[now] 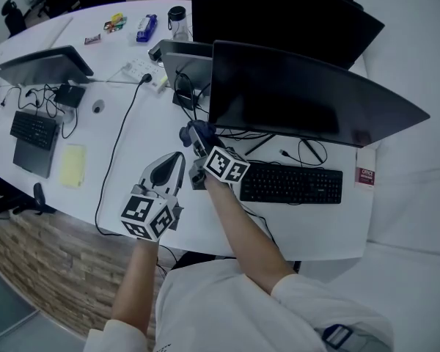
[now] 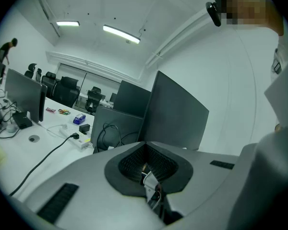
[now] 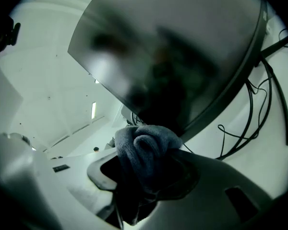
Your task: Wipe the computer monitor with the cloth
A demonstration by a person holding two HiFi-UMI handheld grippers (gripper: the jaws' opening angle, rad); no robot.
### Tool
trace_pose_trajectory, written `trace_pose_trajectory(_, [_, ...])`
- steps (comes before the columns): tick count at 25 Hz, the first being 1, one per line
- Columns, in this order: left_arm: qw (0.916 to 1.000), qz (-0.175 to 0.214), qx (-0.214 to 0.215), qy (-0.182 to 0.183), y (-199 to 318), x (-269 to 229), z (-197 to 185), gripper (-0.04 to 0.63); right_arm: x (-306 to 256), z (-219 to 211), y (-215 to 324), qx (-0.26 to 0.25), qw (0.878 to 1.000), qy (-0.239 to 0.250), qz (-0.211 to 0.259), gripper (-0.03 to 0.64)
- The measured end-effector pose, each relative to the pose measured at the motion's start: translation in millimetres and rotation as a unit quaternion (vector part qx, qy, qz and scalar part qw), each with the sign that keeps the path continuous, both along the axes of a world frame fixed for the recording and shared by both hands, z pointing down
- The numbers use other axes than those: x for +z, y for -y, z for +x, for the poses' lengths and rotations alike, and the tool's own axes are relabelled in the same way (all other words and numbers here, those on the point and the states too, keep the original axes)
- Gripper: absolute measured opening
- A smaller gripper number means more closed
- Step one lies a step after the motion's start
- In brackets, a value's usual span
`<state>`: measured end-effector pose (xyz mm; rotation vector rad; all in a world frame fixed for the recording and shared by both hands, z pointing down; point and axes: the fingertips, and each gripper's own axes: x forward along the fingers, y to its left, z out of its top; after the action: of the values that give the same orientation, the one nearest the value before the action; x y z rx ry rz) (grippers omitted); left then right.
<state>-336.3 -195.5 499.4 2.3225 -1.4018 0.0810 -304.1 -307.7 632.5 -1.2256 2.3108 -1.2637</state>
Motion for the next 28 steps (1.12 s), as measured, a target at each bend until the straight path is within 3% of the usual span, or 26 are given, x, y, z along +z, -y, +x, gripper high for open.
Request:
trace_pose_trajectory(7, [0.9998, 0.02, 0.001, -0.007, 0.7, -16.2, -5.5, 0.011, -41.0, -1.1, 7.6, 0.017, 0.999, 0.024, 0.027, 0.173])
trace_pose_trajectory(12, [0.9993, 0.032, -0.005, -0.016, 0.7, -29.1, -9.9, 0.011, -69.1, 3.5, 9.9, 0.03, 0.998, 0.057, 0.02, 0.173])
trace_pose_trajectory(22, [0.9978, 0.061, -0.018, -0.019, 6.2, -55.6, -21.3, 0.011, -137.6, 11.1, 12.8, 0.025, 0.987, 0.156, 0.012, 0.173])
trace_pose_trajectory(28, [0.9964, 0.081, -0.013, -0.022, 8.5, -74.6, -18.2, 0.011, -184.3, 16.0, 12.4, 0.017, 0.983, 0.176, 0.041, 0.173])
